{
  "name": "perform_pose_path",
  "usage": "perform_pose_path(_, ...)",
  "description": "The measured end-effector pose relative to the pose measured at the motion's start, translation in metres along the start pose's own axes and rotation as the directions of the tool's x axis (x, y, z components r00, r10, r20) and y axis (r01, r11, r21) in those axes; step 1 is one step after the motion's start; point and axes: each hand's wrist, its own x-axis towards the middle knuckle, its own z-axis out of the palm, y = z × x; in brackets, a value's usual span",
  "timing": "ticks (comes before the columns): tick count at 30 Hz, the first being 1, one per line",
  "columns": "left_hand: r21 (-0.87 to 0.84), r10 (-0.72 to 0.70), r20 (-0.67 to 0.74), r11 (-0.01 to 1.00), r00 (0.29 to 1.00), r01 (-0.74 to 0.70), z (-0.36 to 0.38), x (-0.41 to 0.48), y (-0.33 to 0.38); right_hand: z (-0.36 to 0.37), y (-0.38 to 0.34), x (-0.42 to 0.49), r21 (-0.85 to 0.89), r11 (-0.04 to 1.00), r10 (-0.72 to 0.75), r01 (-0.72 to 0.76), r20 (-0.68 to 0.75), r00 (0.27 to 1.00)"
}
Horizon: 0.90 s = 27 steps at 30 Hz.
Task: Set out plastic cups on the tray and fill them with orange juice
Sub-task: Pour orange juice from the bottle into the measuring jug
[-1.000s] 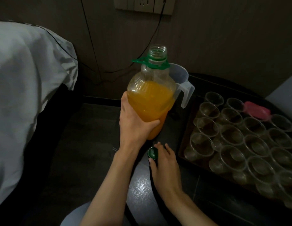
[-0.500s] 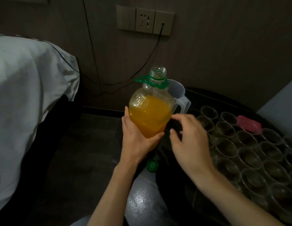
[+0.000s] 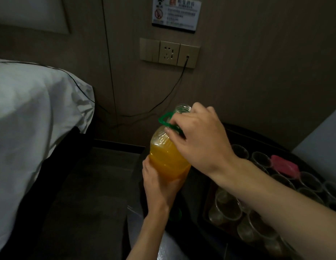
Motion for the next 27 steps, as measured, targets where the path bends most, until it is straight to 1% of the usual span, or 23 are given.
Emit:
perform_pose_path(2,0.01,0.007,-0.04,1.0,0.999,-0.007,0.0,0.0,-0.002,-0.004,0.004,0.006,0.046,0.999,-0.021,0.02,0.033,0.999)
perform_pose_path(7,-0.028,0.035,-0.122,0.999,0.992,-0.039,-0.006,-0.005,0.01,-0.03,0.024,0.028,0.254,0.967,-0.011,-0.026,0.142,0.99)
perform_pose_path(9,-0.01,0.105,-0.163,0.994,0.981,-0.108,-0.014,-0.001,0.02,-0.041,0.029,0.039,0.344,0.939,-0.026,-0.019,0.127,0.992)
perform_pose_path(12,0.082,0.243,-0.156,0.969,0.957,-0.233,-0.034,0.007,0.033,-0.054,0.035,0.058,0.412,0.911,-0.026,-0.014,0.092,0.995)
perform_pose_path(15,0.185,0.32,-0.082,0.936,0.944,-0.301,-0.061,0.017,0.044,-0.06,0.048,0.074,0.414,0.91,0.003,-0.038,0.084,0.996)
perform_pose_path(18,0.282,0.351,0.041,0.894,0.935,-0.348,-0.089,0.028,0.052,-0.052,0.06,0.073,0.457,0.886,0.061,-0.075,0.046,0.997)
perform_pose_path(20,0.327,0.342,0.119,0.873,0.932,-0.362,-0.102,0.036,0.058,-0.045,0.067,0.068,0.51,0.851,0.127,-0.125,0.031,0.991)
perform_pose_path(22,0.388,0.326,0.178,0.844,0.928,-0.371,-0.111,0.043,0.064,-0.039,0.073,0.065,0.548,0.816,0.188,-0.184,0.05,0.981)
perform_pose_path(27,0.487,0.255,0.275,0.794,0.927,-0.363,-0.124,0.06,0.078,-0.034,0.084,0.072,0.575,0.768,0.252,-0.283,0.136,0.958)
